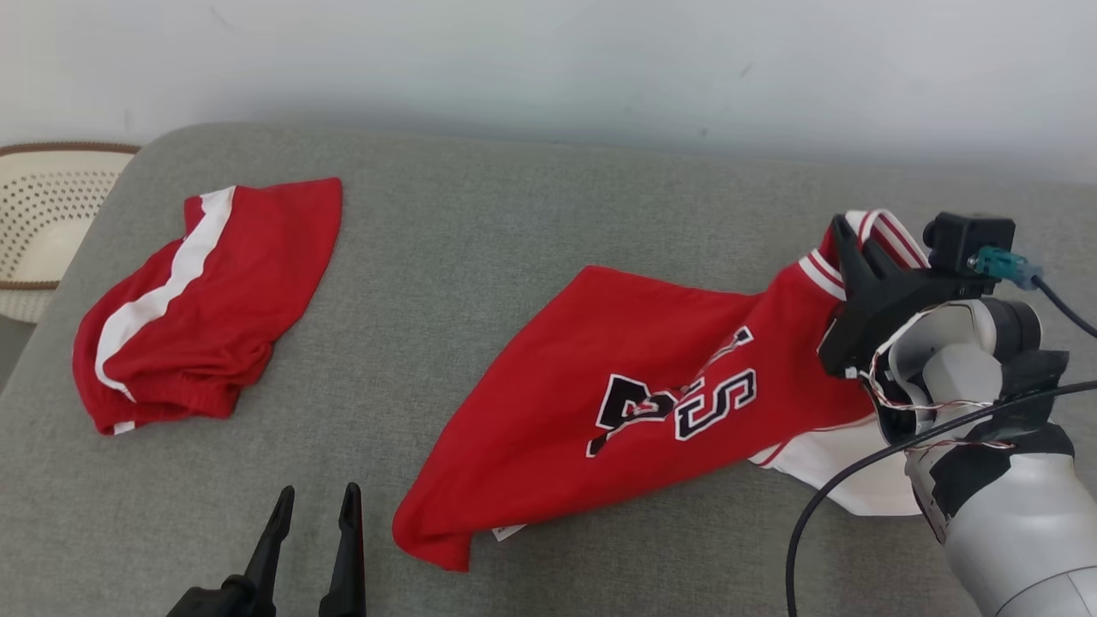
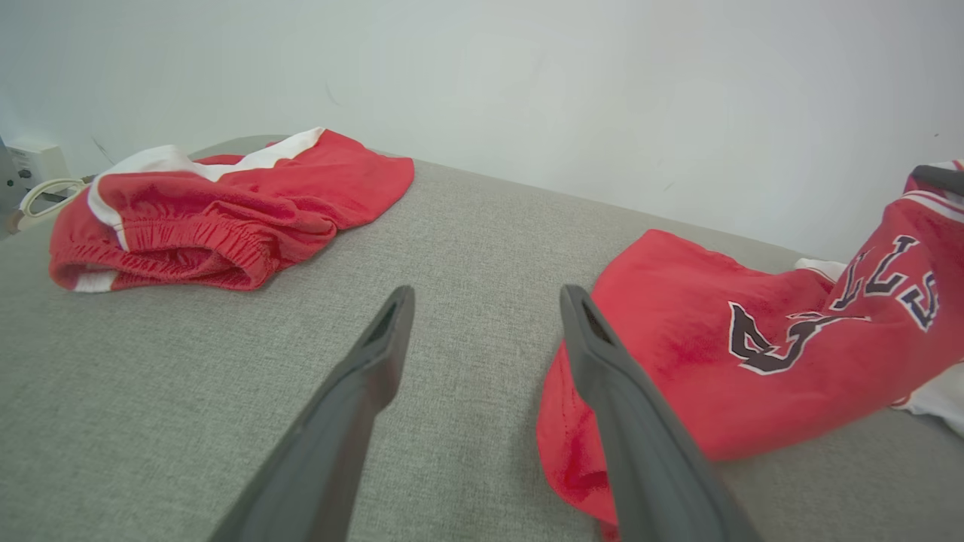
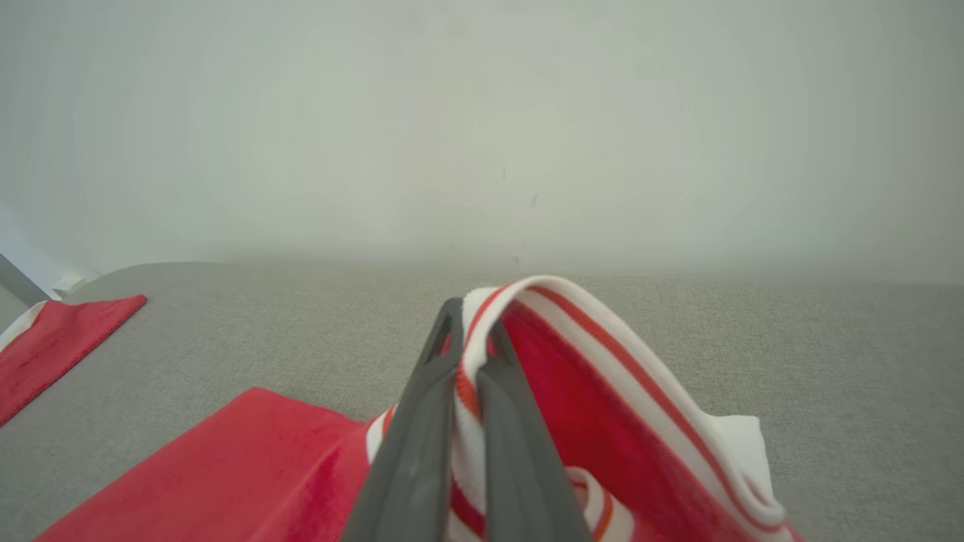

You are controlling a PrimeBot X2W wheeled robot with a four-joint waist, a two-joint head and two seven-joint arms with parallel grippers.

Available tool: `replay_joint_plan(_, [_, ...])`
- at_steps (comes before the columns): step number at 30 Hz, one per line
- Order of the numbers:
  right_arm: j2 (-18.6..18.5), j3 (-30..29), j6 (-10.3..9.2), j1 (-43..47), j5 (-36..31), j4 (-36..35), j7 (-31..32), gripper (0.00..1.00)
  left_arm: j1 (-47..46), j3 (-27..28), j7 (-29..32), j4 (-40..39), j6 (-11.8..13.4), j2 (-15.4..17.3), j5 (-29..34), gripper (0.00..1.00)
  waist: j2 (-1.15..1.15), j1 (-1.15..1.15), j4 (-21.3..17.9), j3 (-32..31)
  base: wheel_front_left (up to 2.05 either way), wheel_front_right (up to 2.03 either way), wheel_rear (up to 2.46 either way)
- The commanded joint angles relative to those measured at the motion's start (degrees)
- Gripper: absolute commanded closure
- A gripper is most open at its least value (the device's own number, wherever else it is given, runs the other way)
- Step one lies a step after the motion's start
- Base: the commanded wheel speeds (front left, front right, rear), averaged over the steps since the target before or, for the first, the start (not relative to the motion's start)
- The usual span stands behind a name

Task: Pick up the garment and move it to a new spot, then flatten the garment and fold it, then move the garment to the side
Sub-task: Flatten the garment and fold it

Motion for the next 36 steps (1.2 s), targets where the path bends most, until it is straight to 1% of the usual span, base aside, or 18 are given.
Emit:
replay_joint_plan(1, [-0.2,0.6,-0.04,-1.0,-1.0,3.1,-1.0,0.52,-0.4,-0.2,-0.3,0.4,0.0,0.0,0.3,0.00,0.00,-0.01,1.0,0.8,0.00,0.00,0.00])
replay_joint_plan(2, [0.1,0.9,-0.04,-1.4,-1.3,5.0,-0.8,0.00,-0.4,-0.3,-0.3,0.4,0.0,0.0,0.3,0.00,0.00,-0.01,1.1,0.8,0.00,0.00,0.00])
replay_joint_plan(3, [0.1,0.9,-0.04,-1.4,-1.3,5.0,-0.8,0.00,-0.4,-0.3,-0.3,0.4,0.0,0.0,0.3,0.00,0.00,-0.01,1.1,0.8,0.00,0.00,0.00])
replay_joint_plan(8, [1.0,2.5,-0.04,-2.4,-1.0,9.4,-3.2,0.00,-0.2,-0.2,-0.3,0.7,0.4,0.0,-0.3,0.00,0.00,-0.01,0.3,0.3,0.00,0.00,0.00])
replay_joint_plan(12, [1.2,3.7,-0.04,-1.8,-0.1,10.0,-4.7,0.00,0.2,-0.4,-0.3,0.8,0.6,0.0,-0.6,0.00,0.00,-0.01,-1.0,-0.7,0.00,0.00,0.00])
replay_joint_plan(16, [1.2,3.8,-0.04,0.3,2.5,7.3,-6.0,0.00,0.9,-0.5,-0.3,0.6,0.9,0.0,-0.8,0.00,0.00,-0.01,-2.4,-1.8,0.00,0.00,0.00])
replay_joint_plan(19, [-0.4,4.3,-0.04,2.9,4.7,3.4,-6.4,0.00,1.7,-0.4,-0.3,0.4,1.1,0.0,-0.9,0.00,0.00,-0.01,-3.6,-2.9,0.00,0.00,0.00])
replay_joint_plan(23, [-1.5,4.5,-0.04,6.1,6.1,-0.9,-6.5,0.00,2.6,-0.2,-0.3,0.0,1.4,0.0,-1.0,0.00,0.00,-0.01,-4.6,-3.7,0.00,0.00,0.00])
replay_joint_plan(24, [-1.8,5.0,-0.04,7.8,7.3,-2.4,-6.0,0.00,2.8,0.0,-0.3,-0.2,1.5,0.0,-1.1,0.00,0.00,-0.01,-5.1,-3.8,0.00,0.00,0.00])
replay_joint_plan(29, [-3.3,7.0,-0.04,9.6,8.9,-4.7,-1.1,0.00,2.5,-0.1,-0.3,-0.1,1.6,0.0,-1.3,0.00,0.00,-0.01,-5.9,-4.0,0.00,0.00,0.00])
replay_joint_plan(33, [-4.1,7.1,-0.04,10.7,8.3,-5.9,-1.0,0.00,2.9,-0.2,-0.3,0.0,1.7,0.0,-1.5,0.00,0.00,-0.01,-6.0,-4.5,0.00,0.00,0.00])
replay_joint_plan(34, [-5.4,6.4,-0.04,13.3,7.6,-6.9,-0.5,0.00,3.4,0.0,-0.3,-0.3,1.8,0.0,-1.6,0.00,0.00,-0.01,-5.9,-4.9,0.00,0.00,0.00])
replay_joint_plan(36, [-5.8,5.6,-0.04,15.4,7.5,-7.3,-0.2,0.00,3.9,-0.2,-0.3,-0.8,1.9,0.0,-1.6,0.00,0.00,-0.01,-5.9,-5.0,0.00,0.00,0.00])
